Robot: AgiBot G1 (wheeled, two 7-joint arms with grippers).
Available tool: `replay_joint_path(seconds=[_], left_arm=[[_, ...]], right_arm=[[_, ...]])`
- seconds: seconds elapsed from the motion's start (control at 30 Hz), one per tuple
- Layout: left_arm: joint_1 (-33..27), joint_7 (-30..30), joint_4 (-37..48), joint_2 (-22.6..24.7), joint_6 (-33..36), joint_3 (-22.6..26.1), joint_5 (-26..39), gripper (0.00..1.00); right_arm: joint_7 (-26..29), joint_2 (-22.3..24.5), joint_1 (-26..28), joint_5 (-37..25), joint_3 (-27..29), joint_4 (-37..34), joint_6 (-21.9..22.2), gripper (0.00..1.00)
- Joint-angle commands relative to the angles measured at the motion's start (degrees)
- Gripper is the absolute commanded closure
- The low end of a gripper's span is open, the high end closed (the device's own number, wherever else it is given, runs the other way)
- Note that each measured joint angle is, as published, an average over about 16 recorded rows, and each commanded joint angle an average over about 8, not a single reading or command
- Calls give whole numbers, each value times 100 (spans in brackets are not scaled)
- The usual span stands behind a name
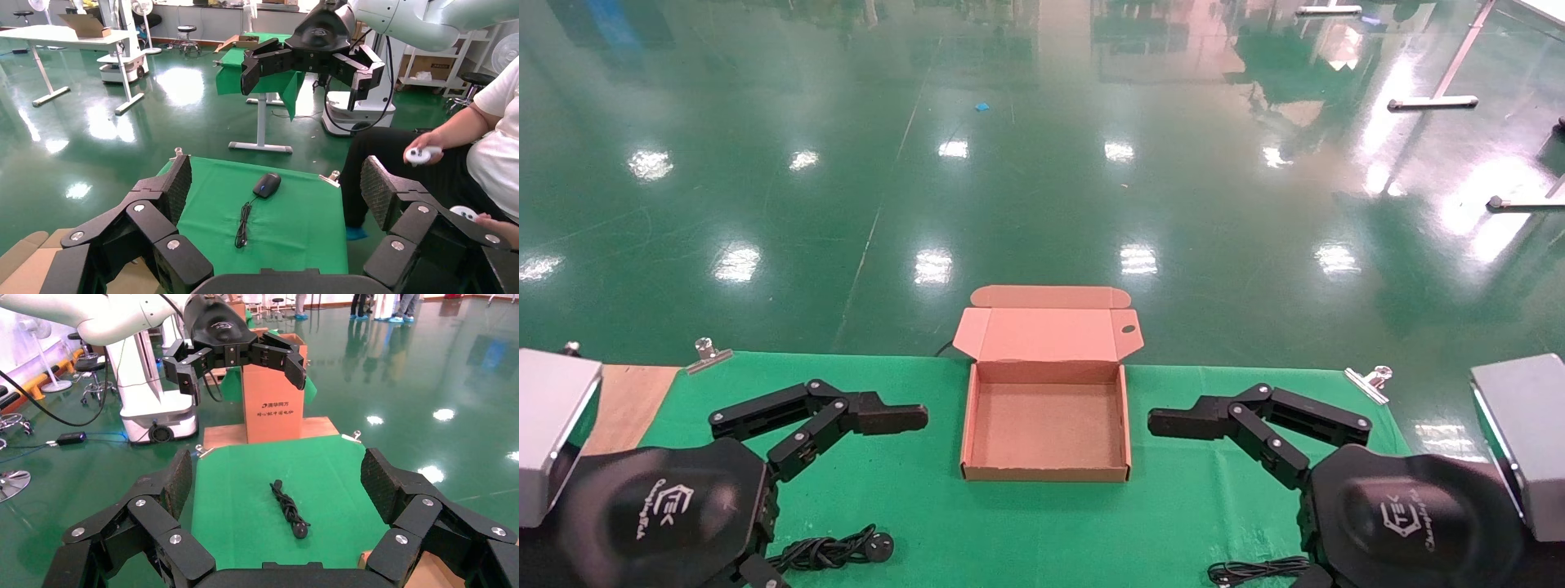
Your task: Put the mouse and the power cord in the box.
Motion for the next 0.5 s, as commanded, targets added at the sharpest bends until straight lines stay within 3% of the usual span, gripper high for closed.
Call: replay_joint_path(seconds=[0.03, 0.5], left_arm=[[0, 0, 0, 0, 0, 0, 0, 0], [0, 0, 0, 0, 0, 0, 0, 0]], right_arm=[[0, 0, 0, 0, 0, 0, 0, 0], [0, 0, 0, 0, 0, 0, 0, 0]])
